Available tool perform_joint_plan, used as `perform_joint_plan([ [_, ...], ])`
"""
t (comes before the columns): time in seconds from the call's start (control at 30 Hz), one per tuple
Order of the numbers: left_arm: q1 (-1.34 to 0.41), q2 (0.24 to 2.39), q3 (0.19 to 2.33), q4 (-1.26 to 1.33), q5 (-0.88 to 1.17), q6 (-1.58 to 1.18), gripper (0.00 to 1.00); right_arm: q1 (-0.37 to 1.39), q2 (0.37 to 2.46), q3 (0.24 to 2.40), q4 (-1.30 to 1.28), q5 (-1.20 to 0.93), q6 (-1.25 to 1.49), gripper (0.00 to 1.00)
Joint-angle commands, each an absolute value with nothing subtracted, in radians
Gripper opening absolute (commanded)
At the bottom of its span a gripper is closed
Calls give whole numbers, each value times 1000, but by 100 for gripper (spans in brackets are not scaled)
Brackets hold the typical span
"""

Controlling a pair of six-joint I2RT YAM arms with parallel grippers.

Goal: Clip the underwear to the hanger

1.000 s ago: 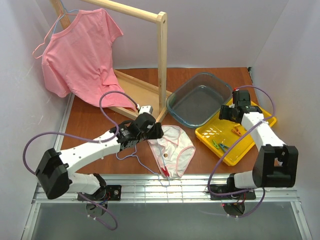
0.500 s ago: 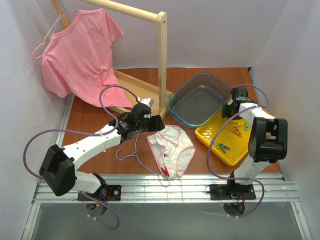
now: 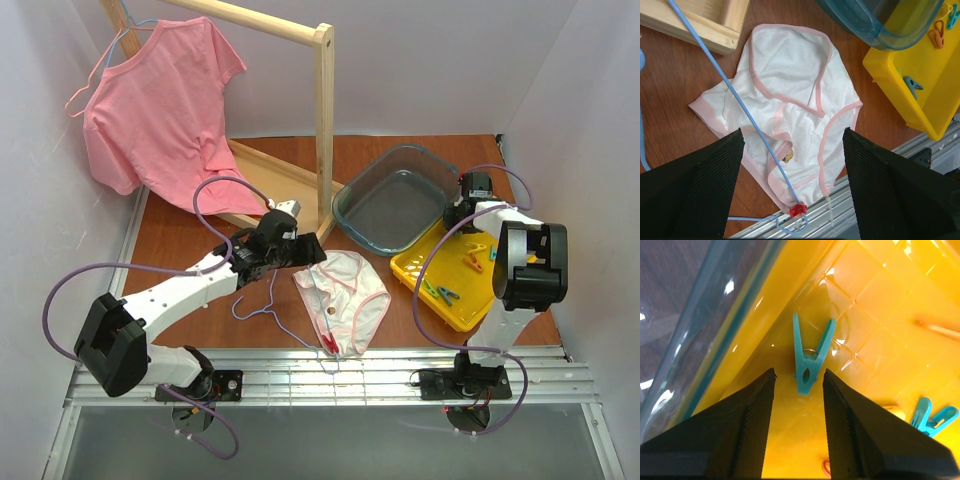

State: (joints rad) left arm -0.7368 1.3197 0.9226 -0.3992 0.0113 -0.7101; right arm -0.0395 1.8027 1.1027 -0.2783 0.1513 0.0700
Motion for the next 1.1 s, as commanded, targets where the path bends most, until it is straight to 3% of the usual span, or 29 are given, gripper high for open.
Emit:
perform_joint_plan([
  [0.0,-732,1269,911,-390,14,-733,72,-46,1824,1111,-224,164,63,31],
  [0.1,-732,1255,902,-388,12,-753,71,-49,1832,1095,-219,173,69,21],
  [0.37,-732,1200,865,-387,-35,-804,70,-58,1799,1014,-219,198,94,13],
  [0.53,-732,1180,865,-387,-32,-807,70,-58,1786,992,-229,212,109,1],
  [0.83,-730,1181,920,-426,-54,-776,70,-63,1589,1026,-340,230,113,1],
  [1.07,-726,1141,934,-420,-28,-756,70,-57,1347,1034,-492,18,118,1],
])
